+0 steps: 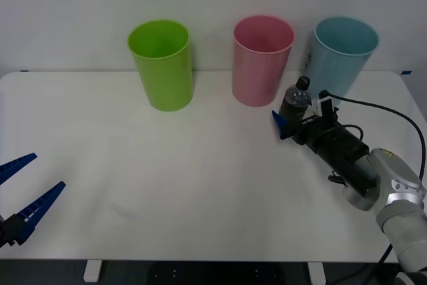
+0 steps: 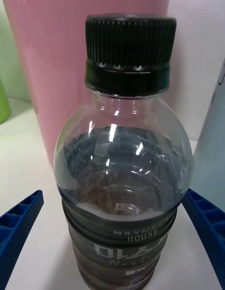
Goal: Grasp the object on the table and drop it into the matching bin: aluminum can to the light blue bin, PET bottle to the pink bin.
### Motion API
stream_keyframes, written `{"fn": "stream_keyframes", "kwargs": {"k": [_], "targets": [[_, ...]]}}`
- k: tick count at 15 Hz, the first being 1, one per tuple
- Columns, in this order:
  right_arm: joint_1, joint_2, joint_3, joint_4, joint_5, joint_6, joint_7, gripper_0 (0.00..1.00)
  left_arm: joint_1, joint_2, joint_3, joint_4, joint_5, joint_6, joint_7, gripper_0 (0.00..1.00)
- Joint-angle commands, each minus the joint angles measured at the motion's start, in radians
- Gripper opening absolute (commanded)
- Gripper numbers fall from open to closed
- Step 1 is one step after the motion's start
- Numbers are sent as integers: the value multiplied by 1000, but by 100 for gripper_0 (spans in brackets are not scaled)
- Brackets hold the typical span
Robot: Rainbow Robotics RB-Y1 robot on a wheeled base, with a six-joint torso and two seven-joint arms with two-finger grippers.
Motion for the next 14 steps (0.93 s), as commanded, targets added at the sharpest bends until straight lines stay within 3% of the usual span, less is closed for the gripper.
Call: {"fn": "stream_keyframes", "kwargs": {"k": [1, 2, 3, 11, 14], "targets": [[0, -1, 4, 0, -4, 5, 13, 32, 0, 0, 0, 0, 0, 0, 0, 100], [-3, 1, 5, -2, -5, 5, 19, 6, 0, 0, 0, 0, 0, 0, 0, 100], [-3, 1, 11, -2, -15, 5, 20, 0, 0, 0, 0, 0, 0, 0, 0, 100], [1, -1, 19, -12, -19, -6, 10, 0, 0, 0, 0, 0, 0, 0, 0, 100], [75, -11, 19, -120, -18, 0, -9, 0, 0, 0, 0, 0, 0, 0, 0, 100]]}}
